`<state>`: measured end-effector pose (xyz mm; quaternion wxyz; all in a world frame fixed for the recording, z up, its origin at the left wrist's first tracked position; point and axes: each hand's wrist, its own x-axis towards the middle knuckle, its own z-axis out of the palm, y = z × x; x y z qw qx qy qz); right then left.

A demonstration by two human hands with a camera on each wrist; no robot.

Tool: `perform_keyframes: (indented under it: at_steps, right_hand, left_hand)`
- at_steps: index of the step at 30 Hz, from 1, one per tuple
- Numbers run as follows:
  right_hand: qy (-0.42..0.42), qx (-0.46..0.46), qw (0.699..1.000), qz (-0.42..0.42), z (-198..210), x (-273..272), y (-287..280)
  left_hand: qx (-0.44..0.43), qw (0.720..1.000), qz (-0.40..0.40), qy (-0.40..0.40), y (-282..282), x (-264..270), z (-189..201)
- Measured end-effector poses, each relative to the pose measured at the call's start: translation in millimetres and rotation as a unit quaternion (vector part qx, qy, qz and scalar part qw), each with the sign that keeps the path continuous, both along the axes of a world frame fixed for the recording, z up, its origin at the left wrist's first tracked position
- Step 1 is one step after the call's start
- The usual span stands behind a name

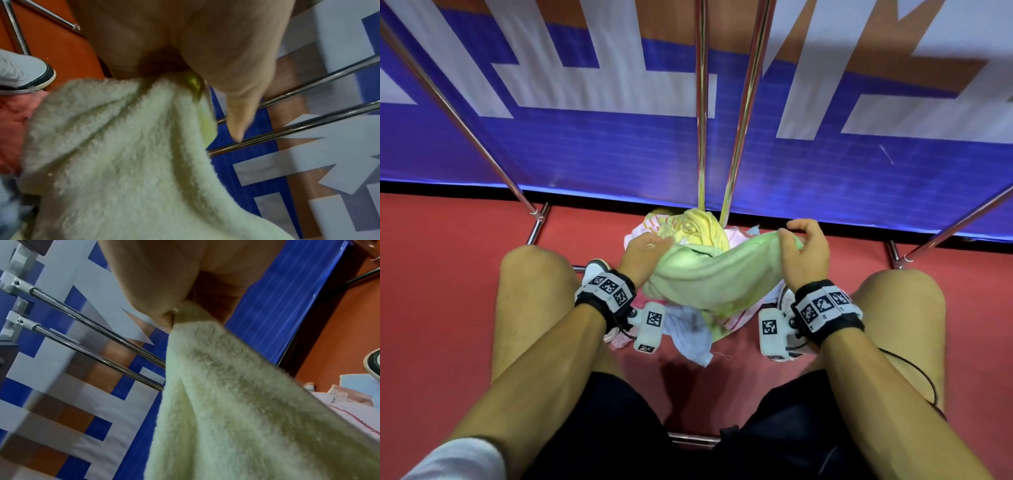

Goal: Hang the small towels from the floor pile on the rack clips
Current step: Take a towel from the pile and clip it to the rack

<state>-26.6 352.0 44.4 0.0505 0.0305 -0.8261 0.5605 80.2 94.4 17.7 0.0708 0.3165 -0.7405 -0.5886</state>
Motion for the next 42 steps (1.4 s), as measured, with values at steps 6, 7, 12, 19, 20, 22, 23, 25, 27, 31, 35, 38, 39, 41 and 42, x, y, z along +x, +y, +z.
perform_keyframes:
  at_steps: [6,7,12,19,20,22,23,25,27,31,35,38,39,41,42]
  right_hand:
    - [0.016,-0.032,0.999,-0.032,8.4,-0.5,2.1]
    - [0.016,-0.032,0.999,-0.032,8.2,-0.5,2.2]
    - [0.005,-0.017,0.999,-0.045,4.3,-1.7,3.3]
    - [-0.021,-0.008,0.999,-0.042,5.2,-0.3,3.2]
    - [-0.028,0.001,0.999,-0.028,5.5,0.9,2.5]
    - [-0.036,0.02,0.999,0.015,2.6,2.5,-0.4]
    - [-0.041,0.029,0.998,0.039,-0.9,3.4,-2.8]
    - [-0.046,0.048,0.994,0.092,-6.0,8.6,-9.4]
    - [-0.045,0.067,0.988,0.133,-9.2,17.0,-18.3]
    - [-0.067,0.047,0.981,0.177,-6.4,25.6,-36.4]
    - [-0.164,-0.001,0.957,0.239,-4.3,30.0,-51.0]
    - [-0.198,-0.027,0.943,0.265,-5.6,33.8,-62.7]
    - [-0.185,-0.018,0.945,0.269,-6.8,34.1,-65.2]
    - [-0.144,0.017,0.949,0.281,-10.8,32.8,-67.6]
    - [-0.138,0.025,0.95,0.278,-11.8,32.2,-68.8]
  left_hand:
    - [-0.057,0.994,-0.079,-0.056,-5.8,11.0,-6.6]
    - [-0.055,0.995,-0.059,-0.05,-7.9,10.8,-7.7]
    - [0.001,1.0,-0.015,0.008,-13.0,4.5,-5.2]
    - [-0.053,0.996,0.068,0.018,-26.2,1.7,-17.4]
    - [-0.055,0.995,0.08,0.037,-25.6,0.9,-14.7]
    - [-0.03,0.991,0.116,0.057,-25.2,-0.2,-10.0]
    - [-0.006,0.991,0.123,0.058,-23.0,-1.0,-8.0]
    - [0.051,0.993,0.1,0.045,-11.4,-0.9,-2.8]
    - [0.1,0.993,0.047,0.038,8.1,0.4,0.9]
    - [0.136,0.989,-0.024,0.042,38.6,2.3,11.5]
    - [0.164,0.984,-0.018,0.064,46.9,-1.7,24.2]
    - [0.151,0.987,0.004,0.059,49.6,-6.8,27.1]
    - [0.149,0.987,0.011,0.06,49.8,-8.2,27.7]
    - [0.143,0.988,0.015,0.064,49.1,-10.4,28.8]
    - [0.144,0.987,0.013,0.066,48.2,-11.1,28.6]
